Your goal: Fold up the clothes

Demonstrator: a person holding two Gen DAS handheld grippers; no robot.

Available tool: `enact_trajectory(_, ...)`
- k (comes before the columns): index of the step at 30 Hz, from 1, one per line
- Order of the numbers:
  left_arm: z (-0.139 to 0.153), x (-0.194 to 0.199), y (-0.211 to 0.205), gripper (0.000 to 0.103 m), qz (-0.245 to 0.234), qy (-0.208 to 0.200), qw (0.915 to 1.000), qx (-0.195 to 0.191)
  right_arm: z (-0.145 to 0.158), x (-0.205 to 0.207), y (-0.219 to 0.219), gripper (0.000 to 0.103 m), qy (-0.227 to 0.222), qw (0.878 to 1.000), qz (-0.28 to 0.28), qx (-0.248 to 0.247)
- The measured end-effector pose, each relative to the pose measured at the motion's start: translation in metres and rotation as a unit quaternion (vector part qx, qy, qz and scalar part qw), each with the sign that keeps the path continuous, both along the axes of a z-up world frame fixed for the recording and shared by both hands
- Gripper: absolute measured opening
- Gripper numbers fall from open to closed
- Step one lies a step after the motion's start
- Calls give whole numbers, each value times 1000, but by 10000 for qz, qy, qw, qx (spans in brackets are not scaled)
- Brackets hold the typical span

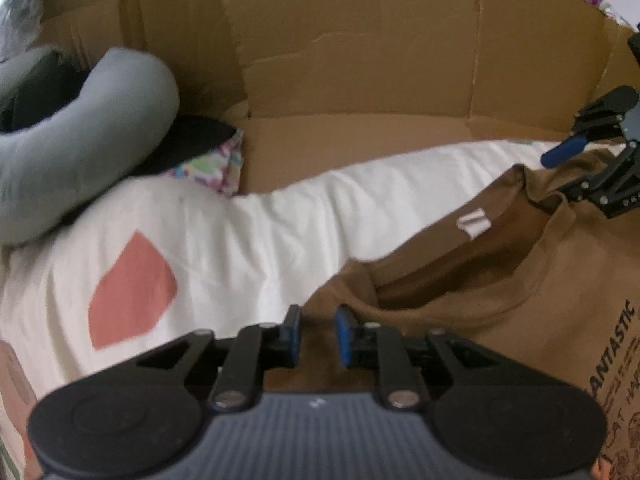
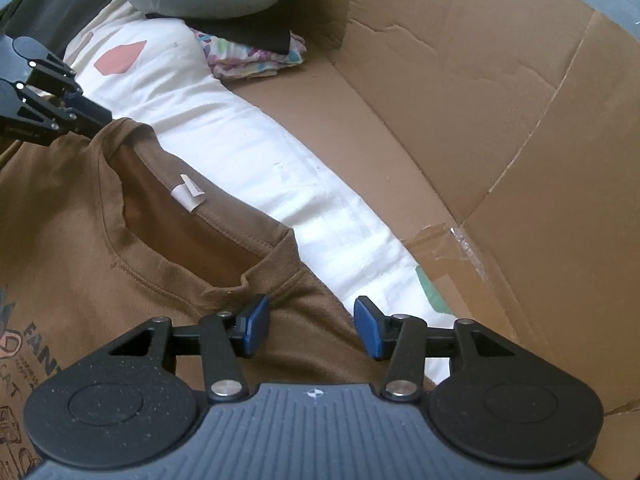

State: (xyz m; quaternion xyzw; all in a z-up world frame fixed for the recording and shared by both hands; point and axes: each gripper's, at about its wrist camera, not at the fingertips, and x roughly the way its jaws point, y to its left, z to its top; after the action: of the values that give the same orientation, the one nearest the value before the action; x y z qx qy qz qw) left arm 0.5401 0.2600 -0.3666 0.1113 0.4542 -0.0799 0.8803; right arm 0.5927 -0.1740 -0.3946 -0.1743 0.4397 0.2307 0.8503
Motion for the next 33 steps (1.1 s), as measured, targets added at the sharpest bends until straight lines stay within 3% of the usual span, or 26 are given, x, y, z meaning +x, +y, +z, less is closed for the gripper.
enact_trajectory(10, 15, 17, -12, 20, -8, -137, 9995, -285, -1, 10, 10, 53, 47, 9998, 192, 102)
enact_trajectory(14, 10, 22, -22, 11, 188, 152, 9992, -312, -9, 10, 15, 53, 133, 9998, 141, 53)
enact_trajectory(21, -1, 36, -21, 11, 770, 626, 9933, -598, -10, 11, 7, 51, 235, 9995, 53, 194)
enact_trajectory(26, -11, 41, -24, 10, 933, 880, 9902, -558, -12, 12, 2, 51, 315, 9990, -91, 316)
enact_trajectory(28, -12, 43, -23, 0, 1042, 935, 9885, -570, -12, 12, 1, 51, 315, 9989, -126, 329)
enact_trajectory(29, -12, 43, -22, 0, 1100, 956, 9875, -594, -12, 11, 1, 51, 317, 9989, -129, 333)
enact_trajectory(33, 2, 43, -7, 0, 1398, 846, 9797, -1164, -12, 11, -2, 51, 344, 9986, -150, 363)
